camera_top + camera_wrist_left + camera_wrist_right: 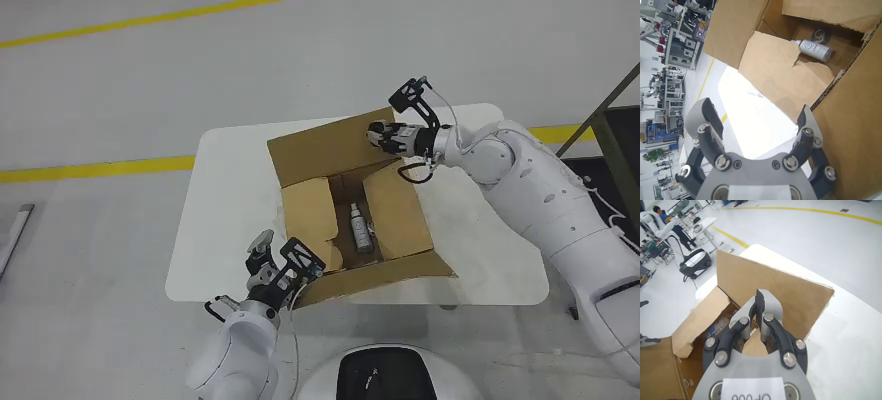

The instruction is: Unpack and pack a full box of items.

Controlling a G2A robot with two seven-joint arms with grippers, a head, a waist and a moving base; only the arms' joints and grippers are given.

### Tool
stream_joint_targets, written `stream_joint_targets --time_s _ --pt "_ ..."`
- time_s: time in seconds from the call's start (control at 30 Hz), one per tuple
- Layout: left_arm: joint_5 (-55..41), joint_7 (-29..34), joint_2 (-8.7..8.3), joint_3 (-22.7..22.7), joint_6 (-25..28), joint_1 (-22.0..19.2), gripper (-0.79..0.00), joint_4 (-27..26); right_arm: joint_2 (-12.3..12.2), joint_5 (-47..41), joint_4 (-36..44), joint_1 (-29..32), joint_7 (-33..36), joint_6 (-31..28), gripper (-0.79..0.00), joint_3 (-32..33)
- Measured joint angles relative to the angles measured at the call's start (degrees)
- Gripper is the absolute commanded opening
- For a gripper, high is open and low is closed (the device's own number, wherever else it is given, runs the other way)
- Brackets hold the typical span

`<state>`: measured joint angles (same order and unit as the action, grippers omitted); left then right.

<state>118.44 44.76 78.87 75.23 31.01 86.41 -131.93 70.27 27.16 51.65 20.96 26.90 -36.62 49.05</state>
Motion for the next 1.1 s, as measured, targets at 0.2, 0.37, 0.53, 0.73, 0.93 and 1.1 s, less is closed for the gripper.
stream_joint_targets --time_s 0.2,0.37,0.53,0.73,0.93,1.1 --pt "-0.39 -0.08 -0.08 -0.33 -0.13 -0.14 0.0 0.1 -3.87 -4.23 13.29 8.86 9.87 -6.92 -0.785 6.33" --pt "-0.74 -0.12 -0.17 -0.2 -0.28 -0.22 0.0 -0.05 -6.43 -10.05 22.81 16.59 20.44 -9.04 -0.785 9.69" --pt "-1.0 -0.14 -0.28 0.09 -0.47 -0.29 0.0 -0.29 -8.31 -15.32 27.83 21.89 28.88 -10.72 -0.785 11.54" --pt "-0.94 -0.18 -0.42 0.22 -0.5 -0.22 0.0 -0.62 -10.47 -18.02 31.32 25.47 29.56 -11.21 -0.785 9.84" --pt "-1.06 -0.09 -0.56 0.63 -0.6 0.0 0.0 -1.17 -13.38 -16.34 33.82 25.58 27.23 -13.56 -0.785 4.19" --pt "-1.17 -0.09 -0.63 0.61 -0.98 -0.07 0.0 -1.24 -15.74 -14.95 33.79 23.87 25.14 -15.63 -0.785 -0.79"
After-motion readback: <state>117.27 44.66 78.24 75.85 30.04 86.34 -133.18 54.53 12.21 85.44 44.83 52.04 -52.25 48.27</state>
